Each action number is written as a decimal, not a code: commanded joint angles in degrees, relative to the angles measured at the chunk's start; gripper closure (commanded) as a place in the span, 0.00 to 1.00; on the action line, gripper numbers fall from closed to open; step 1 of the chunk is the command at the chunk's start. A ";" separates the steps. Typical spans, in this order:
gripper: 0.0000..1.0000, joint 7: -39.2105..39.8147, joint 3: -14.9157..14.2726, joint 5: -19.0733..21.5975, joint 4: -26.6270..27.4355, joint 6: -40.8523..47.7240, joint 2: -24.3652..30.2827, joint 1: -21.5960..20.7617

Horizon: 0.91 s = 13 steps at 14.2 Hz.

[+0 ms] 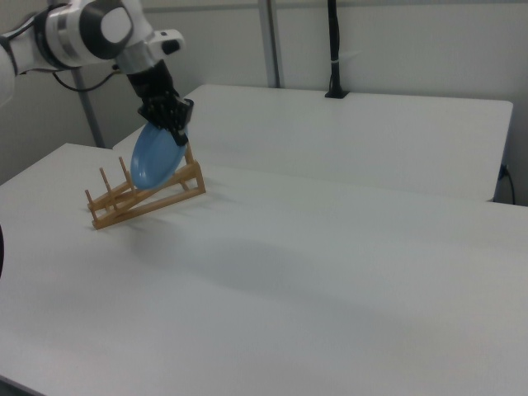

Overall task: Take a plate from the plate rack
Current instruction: 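Carry the blue plate away from the rack and lower it flat onto the table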

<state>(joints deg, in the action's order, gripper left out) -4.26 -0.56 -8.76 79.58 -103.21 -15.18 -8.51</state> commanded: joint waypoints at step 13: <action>1.00 46.10 0.21 2.79 14.29 10.39 -9.33 6.31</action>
<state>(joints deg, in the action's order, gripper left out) 40.39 -0.51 -5.73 93.59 -92.76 -22.11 -1.96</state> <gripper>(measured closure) 0.956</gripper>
